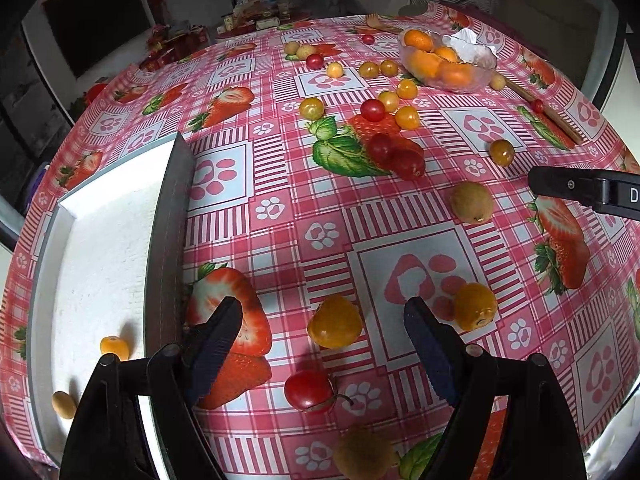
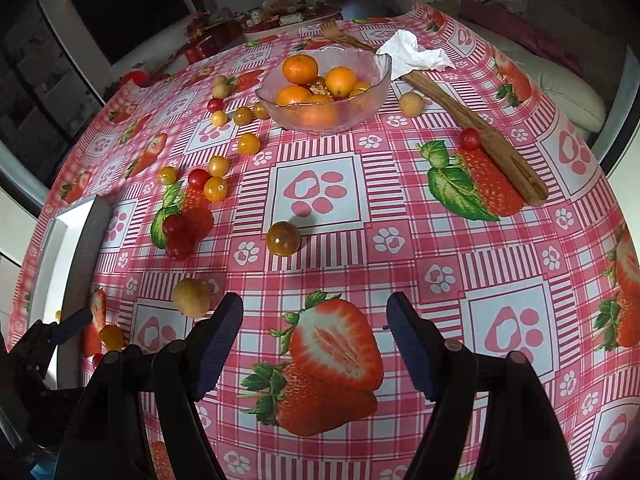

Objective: Organize fruits
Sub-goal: 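Grasp an orange cherry tomato with left gripper while right grasps dark cherry tomato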

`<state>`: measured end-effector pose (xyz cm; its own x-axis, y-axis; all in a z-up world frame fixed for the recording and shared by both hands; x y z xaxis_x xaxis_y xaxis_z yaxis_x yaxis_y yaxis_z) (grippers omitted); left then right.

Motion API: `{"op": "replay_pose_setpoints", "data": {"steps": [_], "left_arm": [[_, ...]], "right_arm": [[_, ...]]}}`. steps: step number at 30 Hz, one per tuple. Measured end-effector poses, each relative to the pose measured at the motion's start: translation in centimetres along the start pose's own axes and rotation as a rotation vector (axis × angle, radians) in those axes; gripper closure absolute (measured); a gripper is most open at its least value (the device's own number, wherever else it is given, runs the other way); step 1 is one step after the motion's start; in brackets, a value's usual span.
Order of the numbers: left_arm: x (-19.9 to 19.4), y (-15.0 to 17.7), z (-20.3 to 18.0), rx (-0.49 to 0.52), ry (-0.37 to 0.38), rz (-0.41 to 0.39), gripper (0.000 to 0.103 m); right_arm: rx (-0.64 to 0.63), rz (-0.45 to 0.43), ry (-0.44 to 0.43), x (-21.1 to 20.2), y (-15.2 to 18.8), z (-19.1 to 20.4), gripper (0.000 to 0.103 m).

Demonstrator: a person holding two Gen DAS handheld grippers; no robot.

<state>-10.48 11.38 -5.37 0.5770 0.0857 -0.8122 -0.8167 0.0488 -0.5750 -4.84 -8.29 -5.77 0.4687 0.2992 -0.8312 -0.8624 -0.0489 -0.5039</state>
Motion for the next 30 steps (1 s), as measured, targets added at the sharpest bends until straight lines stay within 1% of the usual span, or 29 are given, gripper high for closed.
{"op": "replay_pose_setpoints", "data": {"steps": [5,7,9,10,12,14,15,16,17,18,19,20,21,23,26,30], "left_arm": [[0.2,-0.1,0.0,-0.009,0.014,0.005,0.019],[0.3,-0.1,0.0,-0.013,0.017,0.005,0.019],[0.3,-0.1,0.0,-0.018,0.018,0.004,0.019],[0.2,-0.1,0.0,-0.02,0.018,0.004,0.019],[0.2,-0.1,-0.1,-0.027,0.03,0.004,0.022],[0.1,0.0,-0.4,-0.037,0.056,0.005,0.033],[0.0,0.0,-0.6,-0.035,0.063,0.002,0.035],[-0.1,0.0,-0.8,-0.032,0.072,-0.001,0.042],[-0.2,0.0,-1.1,-0.029,0.089,-0.005,0.052],[-0.3,0.0,-1.4,-0.023,0.099,-0.01,0.056],[-0.4,-0.1,-1.7,-0.01,0.101,-0.016,0.065],[-0.5,-0.1,-1.8,-0.001,0.099,-0.021,0.072],[-0.5,-0.1,-2.0,-0.004,0.116,-0.02,0.077],[-0.7,-0.1,-2.0,-0.022,0.134,-0.023,0.078],[-0.9,0.1,-1.7,-0.054,0.163,-0.021,0.078],[-1.8,0.2,-1.4,-0.073,0.169,-0.033,0.078]], "right_arm": [[-0.042,0.012,0.024,2.1,-0.7,0.9,0.025],[-0.067,-0.001,0.045,2.6,-1.2,1.2,0.026],[-0.087,-0.006,0.059,3.0,-1.5,1.6,0.028],[-0.099,-0.009,0.068,3.2,-1.7,1.8,0.031],[-0.128,-0.015,0.088,3.5,-2.0,2.2,0.037],[-0.153,-0.02,0.106,3.8,-2.1,2.5,0.048],[-0.163,-0.025,0.111,3.8,-2.2,2.6,0.051],[-0.168,-0.029,0.11,3.8,-2.3,2.8,0.061],[-0.17,-0.032,0.106,3.8,-2.3,2.9,0.075],[-0.168,-0.033,0.101,3.8,-2.4,3.1,0.081],[-0.162,-0.031,0.097,3.8,-2.4,3.1,0.081],[-0.152,-0.029,0.09,3.7,-2.4,3.0,0.081],[-0.137,-0.025,0.076,3.6,-2.3,3.0,0.081],[-0.103,-0.016,0.039,3.2,-2.0,2.9,0.08],[-0.08,-0.019,0.009,2.0,-1.4,2.8,0.08],[-0.063,-0.019,-0.027,0.3,-0.4,2.8,0.08]]}}
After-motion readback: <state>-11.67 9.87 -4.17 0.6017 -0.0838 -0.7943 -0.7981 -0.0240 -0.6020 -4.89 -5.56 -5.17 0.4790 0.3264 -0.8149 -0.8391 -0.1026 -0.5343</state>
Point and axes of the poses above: each gripper's, at about its wrist camera, not at the fingertips, and x roughly the way its jaws point, z to its left, y to its underside, the point moved 9 cm from there along x, roughly the way its jaws point, and after that the axes turned 6 degrees about -z, right-handed, at the moved point
